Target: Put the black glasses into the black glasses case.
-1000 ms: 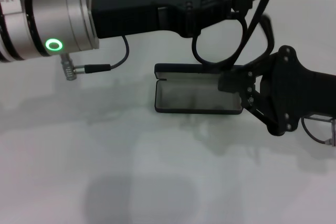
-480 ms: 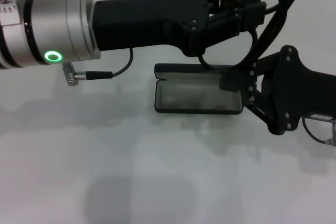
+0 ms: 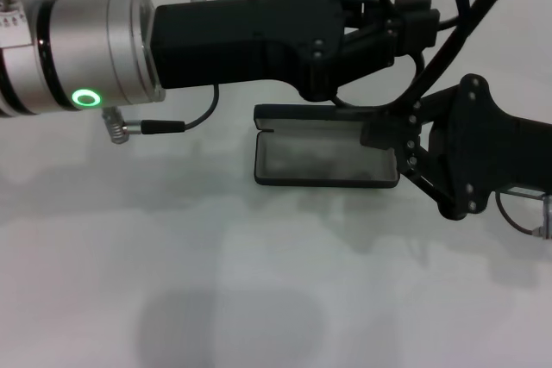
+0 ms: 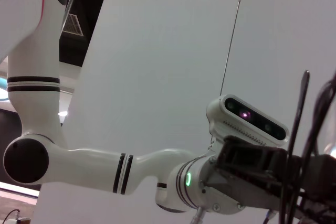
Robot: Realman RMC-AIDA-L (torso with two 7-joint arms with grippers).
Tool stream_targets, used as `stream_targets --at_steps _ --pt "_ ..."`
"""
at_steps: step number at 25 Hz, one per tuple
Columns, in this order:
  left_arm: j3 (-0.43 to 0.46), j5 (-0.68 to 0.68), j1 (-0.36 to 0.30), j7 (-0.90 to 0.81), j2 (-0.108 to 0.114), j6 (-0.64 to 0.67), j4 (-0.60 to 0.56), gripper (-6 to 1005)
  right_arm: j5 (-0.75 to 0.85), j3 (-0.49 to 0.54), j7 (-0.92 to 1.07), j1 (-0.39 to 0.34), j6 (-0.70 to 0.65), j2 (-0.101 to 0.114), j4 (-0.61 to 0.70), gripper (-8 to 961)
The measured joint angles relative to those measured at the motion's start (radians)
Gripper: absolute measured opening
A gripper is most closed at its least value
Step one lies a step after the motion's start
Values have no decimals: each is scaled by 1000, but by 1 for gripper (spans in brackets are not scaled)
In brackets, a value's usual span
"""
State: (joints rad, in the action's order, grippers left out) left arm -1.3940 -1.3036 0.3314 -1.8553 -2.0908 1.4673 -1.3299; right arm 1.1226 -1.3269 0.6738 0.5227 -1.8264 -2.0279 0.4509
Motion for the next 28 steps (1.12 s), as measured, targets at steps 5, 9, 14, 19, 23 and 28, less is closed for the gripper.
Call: stream_targets --at_steps 5,9,14,19,23,28 --pt "2 0 0 2 0 4 0 120 -1 0 -1 -1 0 0 0 61" --pt "9 11 0 19 -1 4 0 120 -2 -4 -1 -2 0 0 0 63" --pt "37 62 -2 59 -2 3 39 120 -1 -7 1 -8 0 0 -9 65" --pt "96 110 2 79 2 20 121 120 3 -8 3 -30 0 0 -10 67" --pt "132 105 5 77 6 51 156 120 -1 -2 1 -56 0 1 -9 68" --pt "137 104 -1 76 7 55 179 120 -7 2 1 -68 0 4 -9 70"
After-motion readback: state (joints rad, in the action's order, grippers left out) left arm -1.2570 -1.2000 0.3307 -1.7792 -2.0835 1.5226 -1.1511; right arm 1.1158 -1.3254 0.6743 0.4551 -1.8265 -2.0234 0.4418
